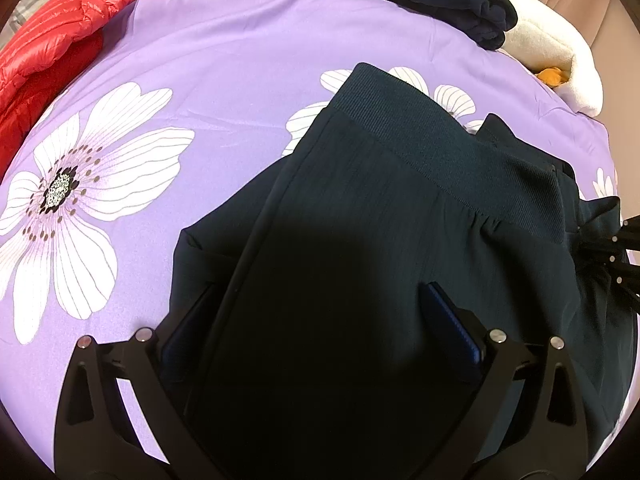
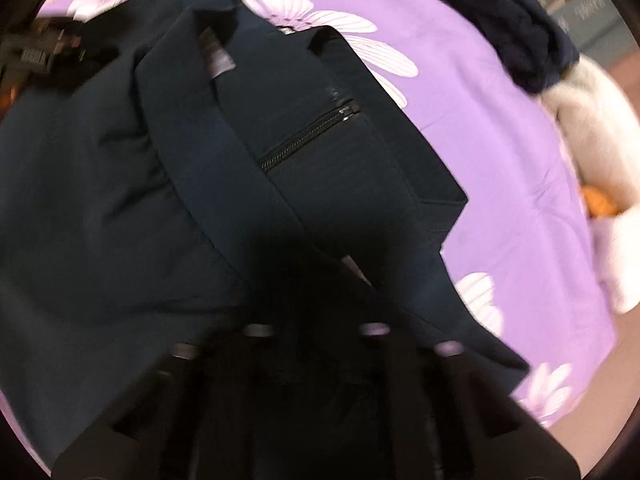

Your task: Fold large clothes

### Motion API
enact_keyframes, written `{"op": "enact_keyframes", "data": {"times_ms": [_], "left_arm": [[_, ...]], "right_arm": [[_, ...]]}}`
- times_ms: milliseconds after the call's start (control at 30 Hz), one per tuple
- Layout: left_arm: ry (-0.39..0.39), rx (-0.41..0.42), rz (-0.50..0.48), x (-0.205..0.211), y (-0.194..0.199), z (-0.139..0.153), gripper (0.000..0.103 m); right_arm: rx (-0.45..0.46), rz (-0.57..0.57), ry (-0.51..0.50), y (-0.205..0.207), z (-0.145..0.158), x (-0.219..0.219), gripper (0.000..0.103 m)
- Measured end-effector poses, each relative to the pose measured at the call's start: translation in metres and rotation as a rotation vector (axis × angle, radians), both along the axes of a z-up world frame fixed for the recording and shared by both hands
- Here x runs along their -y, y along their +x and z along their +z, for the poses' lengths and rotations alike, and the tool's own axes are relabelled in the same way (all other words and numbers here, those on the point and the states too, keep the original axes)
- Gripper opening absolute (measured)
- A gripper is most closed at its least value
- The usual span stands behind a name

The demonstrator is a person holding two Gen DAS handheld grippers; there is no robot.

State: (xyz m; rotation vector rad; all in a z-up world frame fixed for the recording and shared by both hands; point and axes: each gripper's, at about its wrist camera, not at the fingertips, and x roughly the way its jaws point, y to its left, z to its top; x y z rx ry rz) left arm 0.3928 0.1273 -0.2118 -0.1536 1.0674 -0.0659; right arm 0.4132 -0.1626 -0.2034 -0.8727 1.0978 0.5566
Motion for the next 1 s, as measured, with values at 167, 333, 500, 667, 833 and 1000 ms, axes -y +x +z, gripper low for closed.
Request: {"op": "enact_keyframes", "data": {"times_ms": [167, 333, 500, 667, 833, 1000], "left_arm": [[0.000, 0.004, 0.012, 0.002, 0.003, 0.003, 0.101], [-0.023, 0.007, 0.023, 0.004, 0.010, 0.008, 0.101], [-0.061, 0.043, -0.033, 0.017, 0.010, 0.019, 0.101], [-0.037, 0.033, -0.052, 0.034, 0.021, 0.014, 0.101], [-0.030, 0.010, -0.041, 0.039, 0.032, 0.009, 0.101], [-0.061, 0.003, -0.012, 0.034, 0.036, 0.004, 0.101]], "right_arm": [[0.233, -0.043, -0.041, -0.001, 0.019, 0.005, 0.000], [0.171, -0.196, 0.054, 0.025, 0.034, 0.023, 0.002], [0.077, -0.161, 0.134, 0.018, 0.039, 0.038, 0.063], [0.039, -0.118, 0.021, 0.018, 0.018, 0.048, 0.064], [0.051, -0.044, -0.013, 0.030, 0.009, 0.037, 0.064], [-0.133, -0.081, -0.023, 0.050, -0.002, 0.038, 0.042]]}}
